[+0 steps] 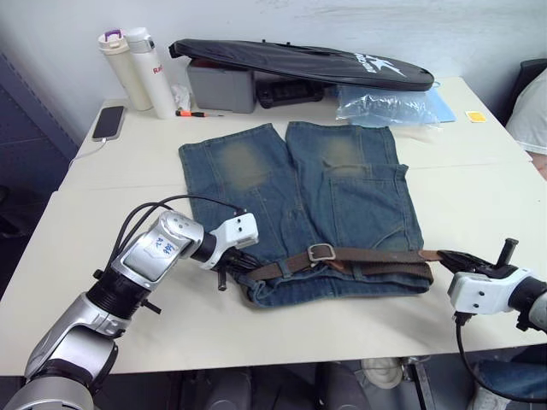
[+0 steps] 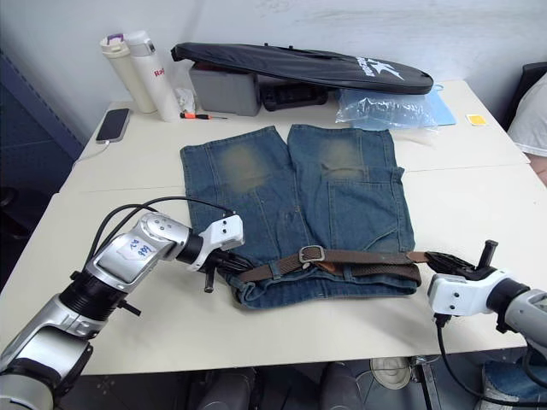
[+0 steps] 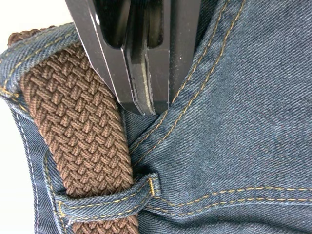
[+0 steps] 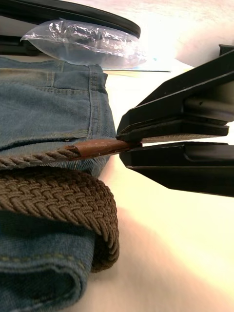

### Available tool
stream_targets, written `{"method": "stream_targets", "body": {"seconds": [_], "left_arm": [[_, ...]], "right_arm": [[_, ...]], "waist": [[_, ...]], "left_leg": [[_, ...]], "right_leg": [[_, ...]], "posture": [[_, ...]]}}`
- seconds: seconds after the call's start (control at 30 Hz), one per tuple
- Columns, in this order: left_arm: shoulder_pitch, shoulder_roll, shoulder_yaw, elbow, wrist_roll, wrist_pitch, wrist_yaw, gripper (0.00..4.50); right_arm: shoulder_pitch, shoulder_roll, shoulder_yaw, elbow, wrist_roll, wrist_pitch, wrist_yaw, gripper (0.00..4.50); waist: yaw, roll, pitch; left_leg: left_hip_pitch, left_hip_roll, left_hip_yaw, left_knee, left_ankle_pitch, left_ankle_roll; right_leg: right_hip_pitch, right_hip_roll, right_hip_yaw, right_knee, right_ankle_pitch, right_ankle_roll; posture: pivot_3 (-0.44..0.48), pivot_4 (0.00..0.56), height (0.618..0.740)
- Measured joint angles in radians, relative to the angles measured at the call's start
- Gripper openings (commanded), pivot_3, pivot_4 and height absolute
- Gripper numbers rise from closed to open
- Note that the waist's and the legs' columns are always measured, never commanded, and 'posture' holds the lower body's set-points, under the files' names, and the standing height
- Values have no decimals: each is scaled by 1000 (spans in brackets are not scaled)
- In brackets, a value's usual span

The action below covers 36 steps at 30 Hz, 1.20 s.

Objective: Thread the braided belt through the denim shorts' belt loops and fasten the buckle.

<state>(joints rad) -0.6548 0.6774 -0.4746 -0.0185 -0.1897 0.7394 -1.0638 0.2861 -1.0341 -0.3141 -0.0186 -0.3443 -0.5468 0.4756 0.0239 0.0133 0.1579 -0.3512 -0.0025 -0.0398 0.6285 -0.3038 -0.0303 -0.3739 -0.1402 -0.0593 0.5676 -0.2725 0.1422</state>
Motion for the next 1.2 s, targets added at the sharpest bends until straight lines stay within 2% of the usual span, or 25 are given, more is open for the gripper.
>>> {"method": "stream_targets", "body": {"seconds": [0.2, 0.23, 0.27, 0.5, 0.63, 0.7, 1.0, 1.03, 1.1, 1.13, 1.17, 1.2], "left_arm": [[6, 2, 5, -3, 1, 0, 0, 0], [7, 2, 6, -3, 1, 0, -1, 0], [9, 5, 7, -3, 1, -2, -3, 0], [29, 58, 50, 3, -5, -35, -67, 0], [29, 80, 126, 40, -36, -100, -117, 0], [26, 80, 172, 41, -61, -131, -142, 0], [-3, 92, 240, 48, -101, -156, -184, 0], [-4, 95, 245, 53, -105, -153, -189, 336], [-3, 129, 302, 75, -147, -125, -216, 1099], [7, 148, 353, 70, -195, -85, -228, 1654], [8, 152, 359, 70, -201, -79, -230, 1654], [65, 187, 443, 27, -253, -10, -226, 2211]], "right_arm": [[-36, 24, 38, 12, 6, -4, -2, 58], [-41, 28, 39, 14, 19, -4, 3, 813], [-43, 28, 42, 17, 43, -5, 16, 1017], [-40, 6, 25, 37, 175, -48, 104, 4372], [-47, -17, -13, 96, 247, -48, 154, 4452], [-81, -17, -17, 96, 340, 26, 199, 4452], [-140, -18, -41, 18, 586, 293, 311, 4452], [-145, -19, -41, 9, 616, 333, 322, 4494], [-154, -37, -41, -38, 801, 584, 382, 4500], [-149, -45, -42, -65, 892, 693, 412, 4500], [-148, -45, -42, -68, 901, 705, 416, 4500], [-123, -45, -47, -87, 956, 777, 445, 4500]], "waist": [[-1, 1, 0], [-1, 1, 0], [-2, 1, 0], [-9, 0, 0], [-8, 0, 0], [-9, 0, 0], [-3, 1, -1], [-3, 1, -1], [-3, 3, -1], [-2, 3, -1], [-2, 3, -1], [-3, 3, -2]], "left_leg": [[0, 0, 0, 0, 0, 0], [0, 0, 0, 0, 0, 0], [0, 0, 0, 0, 0, 0], [1, 0, 0, 0, 0, 0], [1, 0, 1, 0, -1, 2], [0, 1, 1, 1, -3, 5], [1, 1, 1, 1, -1, 2], [1, 1, 1, 1, -1, 2], [1, 1, 1, 1, -3, 5], [1, 1, 1, 1, -3, 6], [1, 1, 1, 1, -3, 6], [1, 1, 1, 1, -4, 6]], "right_leg": [[0, 0, 0, 0, 0, 0], [0, 0, 0, 1, 0, 0], [0, 0, 0, 1, 0, 0], [0, 0, 0, 2, 0, 0], [0, 0, 0, 1, 0, 0], [0, 0, 0, 1, 0, 0], [1, 0, 0, 5, 0, 0], [1, 0, 0, 5, 0, 0], [0, 1, -1, 5, 0, 0], [0, 1, -1, 5, 0, 0], [0, 1, -1, 5, 0, 0], [0, 0, 0, 4, 0, 0]], "posture": [[0, 150, 740], [0, 150, 740], [0, 150, 740], [0, 150, 740], [0, 150, 740], [0, 150, 740], [0, 150, 740], [0, 150, 740], [0, 150, 740], [0, 150, 740], [0, 150, 740], [0, 150, 740]]}}
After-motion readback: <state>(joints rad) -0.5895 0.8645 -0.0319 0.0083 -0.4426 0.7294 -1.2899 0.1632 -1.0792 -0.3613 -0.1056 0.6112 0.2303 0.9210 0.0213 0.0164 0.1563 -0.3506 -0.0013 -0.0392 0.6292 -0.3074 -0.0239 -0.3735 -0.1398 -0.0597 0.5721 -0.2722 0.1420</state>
